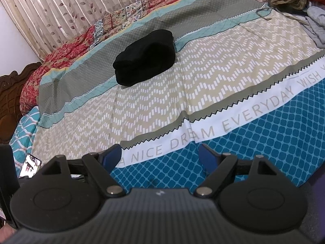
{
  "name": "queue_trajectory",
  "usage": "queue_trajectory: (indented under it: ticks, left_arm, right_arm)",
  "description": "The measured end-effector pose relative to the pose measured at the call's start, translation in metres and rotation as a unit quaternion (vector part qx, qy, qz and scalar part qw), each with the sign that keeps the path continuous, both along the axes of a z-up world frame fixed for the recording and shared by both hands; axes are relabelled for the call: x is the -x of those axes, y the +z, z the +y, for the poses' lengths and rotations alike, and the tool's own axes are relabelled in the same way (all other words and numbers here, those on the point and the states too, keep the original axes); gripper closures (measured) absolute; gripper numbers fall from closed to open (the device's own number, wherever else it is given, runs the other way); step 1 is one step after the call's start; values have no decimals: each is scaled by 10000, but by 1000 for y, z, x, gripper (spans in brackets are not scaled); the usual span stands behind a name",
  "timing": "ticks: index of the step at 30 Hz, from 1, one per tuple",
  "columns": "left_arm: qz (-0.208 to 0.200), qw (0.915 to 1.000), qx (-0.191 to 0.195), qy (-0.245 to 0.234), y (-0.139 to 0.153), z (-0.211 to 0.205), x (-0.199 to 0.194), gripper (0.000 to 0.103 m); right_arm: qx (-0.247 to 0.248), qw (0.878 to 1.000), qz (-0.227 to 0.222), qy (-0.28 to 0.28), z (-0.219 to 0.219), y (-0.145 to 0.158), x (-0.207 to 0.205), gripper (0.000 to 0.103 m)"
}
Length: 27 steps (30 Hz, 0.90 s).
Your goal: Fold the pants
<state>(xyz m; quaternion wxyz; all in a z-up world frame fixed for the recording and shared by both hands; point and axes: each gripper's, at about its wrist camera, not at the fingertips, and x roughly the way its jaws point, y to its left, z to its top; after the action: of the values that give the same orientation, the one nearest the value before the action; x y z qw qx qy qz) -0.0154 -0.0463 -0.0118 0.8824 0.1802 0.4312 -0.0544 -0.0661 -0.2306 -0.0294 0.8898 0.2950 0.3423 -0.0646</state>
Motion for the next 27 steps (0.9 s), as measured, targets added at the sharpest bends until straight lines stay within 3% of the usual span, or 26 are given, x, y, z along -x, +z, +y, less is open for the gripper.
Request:
queue_trajectory:
  ticks: [27]
  left_arm:
    - [103,9999,6,40,-5,1,-1,0]
  right_arm:
    - [-6,10000,36,7,2,-1,-1,18]
